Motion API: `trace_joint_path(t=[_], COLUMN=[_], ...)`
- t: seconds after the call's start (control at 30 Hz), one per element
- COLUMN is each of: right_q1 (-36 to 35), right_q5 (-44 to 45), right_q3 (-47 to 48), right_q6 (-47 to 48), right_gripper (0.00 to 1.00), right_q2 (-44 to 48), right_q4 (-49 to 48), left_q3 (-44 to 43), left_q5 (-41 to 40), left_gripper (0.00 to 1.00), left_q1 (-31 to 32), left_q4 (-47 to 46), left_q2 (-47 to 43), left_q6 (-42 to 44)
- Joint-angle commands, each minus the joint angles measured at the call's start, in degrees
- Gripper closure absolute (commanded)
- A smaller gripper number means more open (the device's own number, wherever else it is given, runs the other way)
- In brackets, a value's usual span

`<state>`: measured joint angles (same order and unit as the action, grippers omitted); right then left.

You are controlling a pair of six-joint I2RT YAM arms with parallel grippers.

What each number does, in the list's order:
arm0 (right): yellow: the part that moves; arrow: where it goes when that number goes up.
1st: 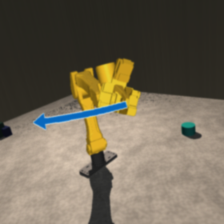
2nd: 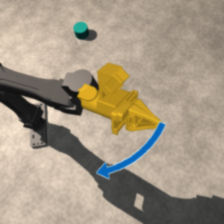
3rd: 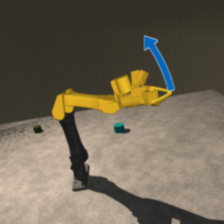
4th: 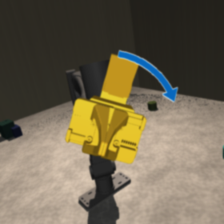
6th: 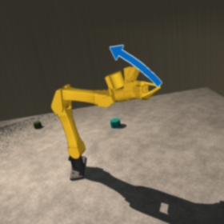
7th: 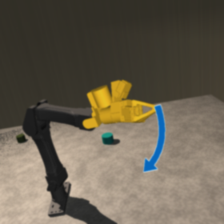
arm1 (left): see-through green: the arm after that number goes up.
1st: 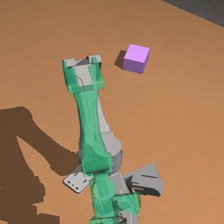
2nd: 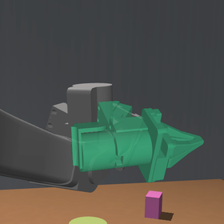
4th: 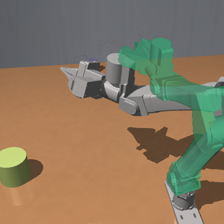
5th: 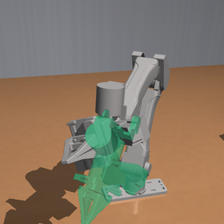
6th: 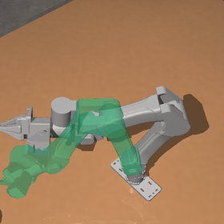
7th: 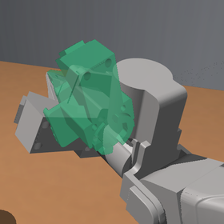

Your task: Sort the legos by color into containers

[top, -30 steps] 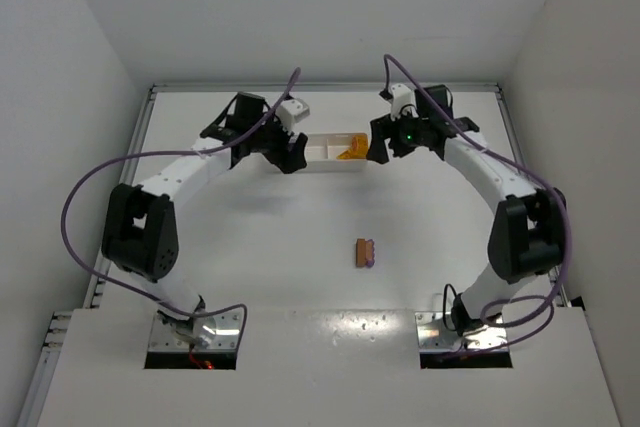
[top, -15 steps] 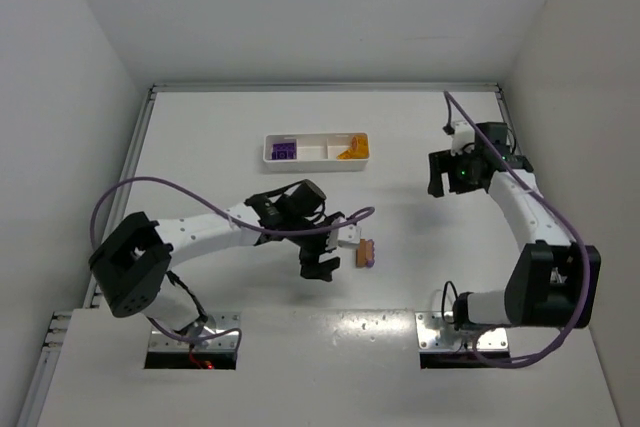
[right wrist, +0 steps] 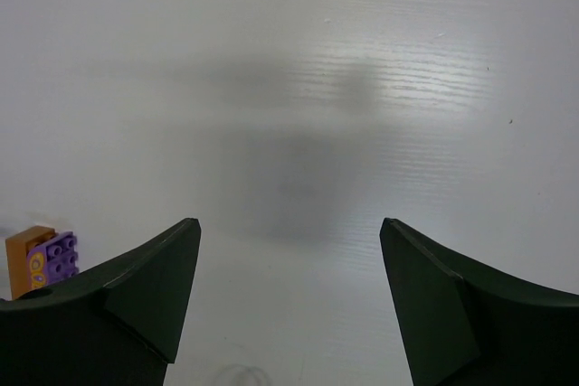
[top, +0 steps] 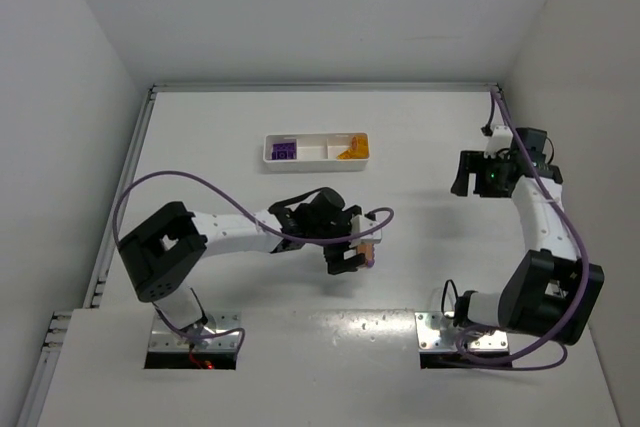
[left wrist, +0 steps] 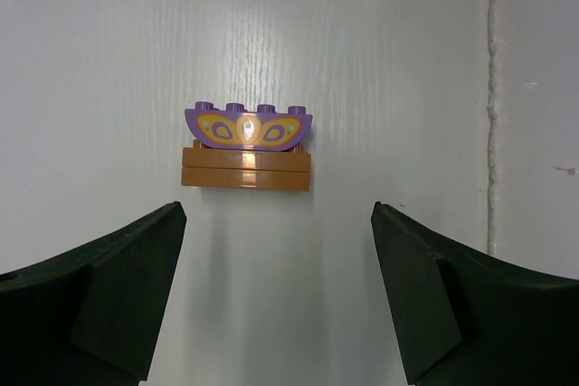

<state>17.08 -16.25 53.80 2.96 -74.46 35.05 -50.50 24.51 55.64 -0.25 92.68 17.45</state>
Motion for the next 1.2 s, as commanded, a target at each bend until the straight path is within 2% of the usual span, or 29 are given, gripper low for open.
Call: trace_joint_path(t=[0.0,0.3,1.07,1.17], right_q1=[1.4,2.5,2.5,2.5], right_q5=[-3.3,-7.6,-11.0,-12.4], right_q3=[2.5,2.5,4.3,4.9], right_q6=[-0.8,-0.8,0.3,0.3], right_gripper=[0.19,0.19,0.19,0.19], right_q2=[-0.9,-2.6,-6.5,-7.1], right_q4=[0.9,1.4,2.5,3.0], left_q3=[-0.7,-1.4,-5.6,-5.6], left_q5=[-1.0,-5.4,-3.0,-1.9], left_gripper=[0.09,0.08,0.07,0.11], left_q1=[1.1,1.1,1.1,1.1], left_q4=[-6.3,-7.8,-7.8,-7.8], left_q2=[1.1,5.7,11.6,11.6], left_q6=[-1.1,0.0,1.6,1.6])
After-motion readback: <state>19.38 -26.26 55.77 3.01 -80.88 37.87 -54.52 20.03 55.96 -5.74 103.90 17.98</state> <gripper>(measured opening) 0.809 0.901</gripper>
